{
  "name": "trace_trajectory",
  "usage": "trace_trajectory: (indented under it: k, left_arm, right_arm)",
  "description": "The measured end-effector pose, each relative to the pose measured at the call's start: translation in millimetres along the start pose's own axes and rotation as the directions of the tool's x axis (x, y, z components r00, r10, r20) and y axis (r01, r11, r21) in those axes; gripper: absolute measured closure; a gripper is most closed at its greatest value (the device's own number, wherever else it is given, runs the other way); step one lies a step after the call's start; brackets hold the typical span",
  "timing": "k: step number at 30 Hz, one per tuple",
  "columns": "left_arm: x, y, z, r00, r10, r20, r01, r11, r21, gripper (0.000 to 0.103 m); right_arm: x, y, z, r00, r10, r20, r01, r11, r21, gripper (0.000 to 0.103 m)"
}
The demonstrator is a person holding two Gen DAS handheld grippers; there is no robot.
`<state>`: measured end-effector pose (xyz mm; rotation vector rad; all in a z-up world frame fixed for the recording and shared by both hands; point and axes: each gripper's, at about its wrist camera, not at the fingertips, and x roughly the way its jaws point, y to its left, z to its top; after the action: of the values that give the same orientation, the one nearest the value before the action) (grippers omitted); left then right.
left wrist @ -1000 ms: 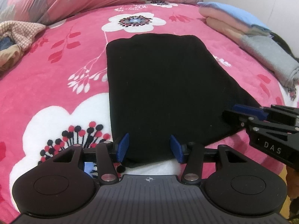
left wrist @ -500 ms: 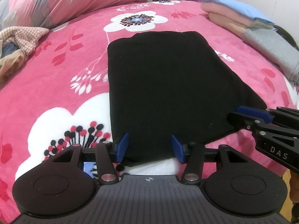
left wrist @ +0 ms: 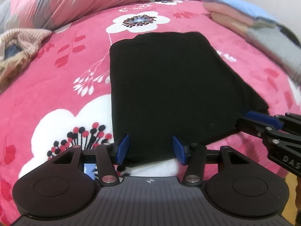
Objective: Fold clothes
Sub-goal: 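Position both open grippers at the end edge of the folded black shirt, then close both grippers on the end edge of the black shirt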
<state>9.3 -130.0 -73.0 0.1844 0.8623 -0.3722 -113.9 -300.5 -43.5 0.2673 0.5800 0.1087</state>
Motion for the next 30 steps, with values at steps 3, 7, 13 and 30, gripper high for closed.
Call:
trace_trajectory:
  k: [3,7,13,30]
  left_arm:
    - [-12.5,20.8,6.4,0.996,-0.051,0.068,0.056,0.997,-0.061,0.047]
    - [-13.0,51.7,24.5,0.984,-0.091,0.156,0.111,0.986,-0.125,0.046]
    - [33.7,89.5,55.4,0.955,-0.244,0.168,0.279,0.931,-0.234,0.049]
    - [154.4,140.5,97.5,0.854,-0.493,0.165,0.516,0.76,-0.396,0.065]
  right_arm:
    - [-12.5,-14.8,20.2,0.997,0.053,0.058,-0.056,0.997,0.044,0.077]
    - [-7.1,-50.6,53.4,0.985,0.131,0.11,-0.149,0.975,0.167,0.065]
    - [51.5,-118.5,87.2,0.967,0.231,0.112,-0.256,0.897,0.362,0.053]
    - [211.6,-184.5,129.1,0.909,0.406,-0.094,-0.297,0.789,0.538,0.053]
